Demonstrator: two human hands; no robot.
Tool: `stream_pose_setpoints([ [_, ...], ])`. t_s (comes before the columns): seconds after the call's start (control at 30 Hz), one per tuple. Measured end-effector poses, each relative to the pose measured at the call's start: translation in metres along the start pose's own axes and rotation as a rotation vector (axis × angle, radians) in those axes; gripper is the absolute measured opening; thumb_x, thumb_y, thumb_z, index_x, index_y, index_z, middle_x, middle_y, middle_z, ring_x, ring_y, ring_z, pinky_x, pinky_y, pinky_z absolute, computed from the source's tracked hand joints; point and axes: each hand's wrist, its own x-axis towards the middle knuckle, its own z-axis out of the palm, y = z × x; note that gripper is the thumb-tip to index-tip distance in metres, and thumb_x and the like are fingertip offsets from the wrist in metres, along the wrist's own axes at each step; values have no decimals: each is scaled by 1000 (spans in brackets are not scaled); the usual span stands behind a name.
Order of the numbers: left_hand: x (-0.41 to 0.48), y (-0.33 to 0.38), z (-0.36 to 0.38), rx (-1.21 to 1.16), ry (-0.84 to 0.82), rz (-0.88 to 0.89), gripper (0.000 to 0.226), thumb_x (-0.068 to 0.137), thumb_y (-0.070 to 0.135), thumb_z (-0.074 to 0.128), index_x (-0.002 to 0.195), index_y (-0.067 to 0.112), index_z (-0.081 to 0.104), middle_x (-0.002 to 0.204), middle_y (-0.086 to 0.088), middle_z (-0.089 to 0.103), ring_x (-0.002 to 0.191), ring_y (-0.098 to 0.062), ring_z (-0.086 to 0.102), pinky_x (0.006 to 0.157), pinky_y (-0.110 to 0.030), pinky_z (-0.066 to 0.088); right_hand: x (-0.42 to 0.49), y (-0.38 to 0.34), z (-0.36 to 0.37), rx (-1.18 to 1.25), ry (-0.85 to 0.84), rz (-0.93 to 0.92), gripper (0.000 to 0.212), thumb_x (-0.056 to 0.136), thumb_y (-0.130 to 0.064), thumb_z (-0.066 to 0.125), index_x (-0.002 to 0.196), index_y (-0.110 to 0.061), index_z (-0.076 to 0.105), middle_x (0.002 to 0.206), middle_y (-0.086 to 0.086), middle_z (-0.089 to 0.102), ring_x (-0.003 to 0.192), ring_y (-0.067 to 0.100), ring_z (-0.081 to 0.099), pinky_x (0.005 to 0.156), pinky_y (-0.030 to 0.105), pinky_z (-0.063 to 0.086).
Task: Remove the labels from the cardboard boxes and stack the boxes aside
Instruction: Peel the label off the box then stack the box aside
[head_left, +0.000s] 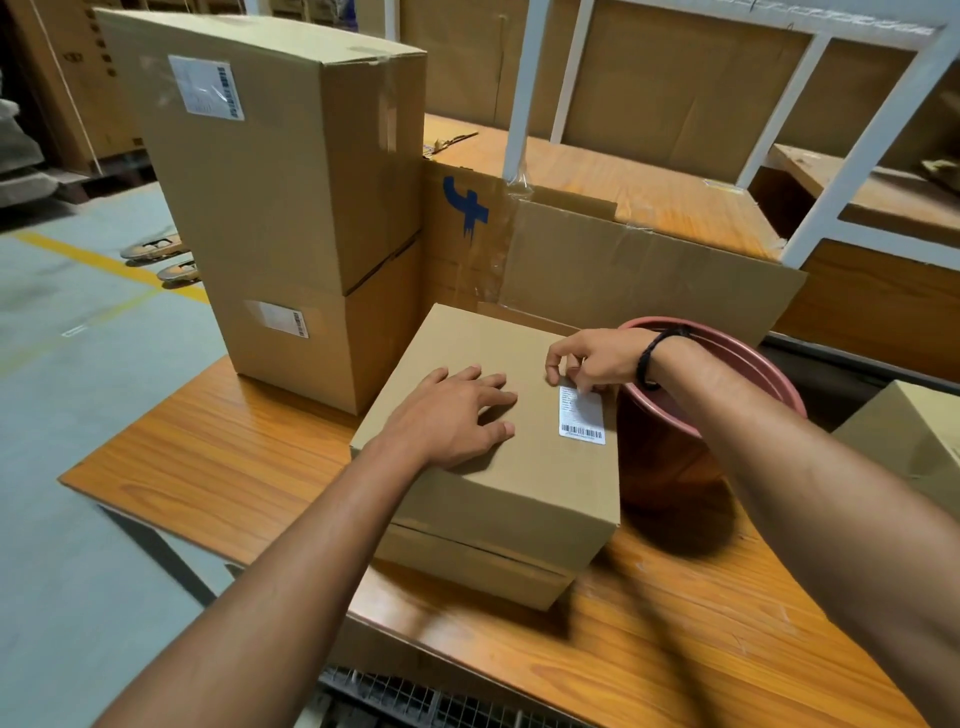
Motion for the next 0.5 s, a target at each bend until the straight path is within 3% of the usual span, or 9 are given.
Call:
stream_pose_setpoints([
  [0.1, 1, -1, 2, -8, 5, 0, 51, 98, 54, 41, 145, 36, 42, 159, 13, 25, 149, -14, 16, 121, -44, 8, 1, 2, 1, -16, -5, -3, 25, 57, -18, 56, 78, -29, 64, 71, 2, 57, 66, 19, 51, 62, 34, 43],
  [0.2, 1, -1, 0, -4, 2, 1, 51, 98, 54, 42, 145, 36, 42, 158, 13, 26, 148, -14, 16, 121, -44, 8, -1, -2, 1, -20, 28, -2, 8, 76, -25, 67, 79, -24, 60, 76, 0, 59, 69, 17, 52, 62, 31, 42],
  [0.27, 1, 0, -1, 0, 2, 1, 51, 98, 54, 42, 145, 36, 42, 158, 12, 26, 148, -14, 16, 120, -44, 8, -1, -4, 3, -45, 54, -1, 21, 85, -38, 67, 82, -21, 56, 81, -4, 58, 73, 15, 52, 65, 31, 42],
  [0.37, 1, 0, 0, 3, 6, 3, 50, 98, 54, 41, 145, 36, 42, 159, 12, 26, 149, -15, 16, 120, -44, 8, 1, -4, 9, -140, 94, 24, 33, 78, -53, 70, 82, -26, 53, 84, -7, 60, 82, 18, 58, 75, 37, 50],
  [0.5, 2, -1, 1, 0, 6, 5, 51, 98, 55, 41, 145, 36, 42, 159, 12, 26, 149, -14, 16, 120, -44, 7, -3, -6, 9, -158, 149, 66, 23, 79, -41, 73, 87, -27, 57, 86, -4, 61, 81, 18, 61, 62, 33, 55],
])
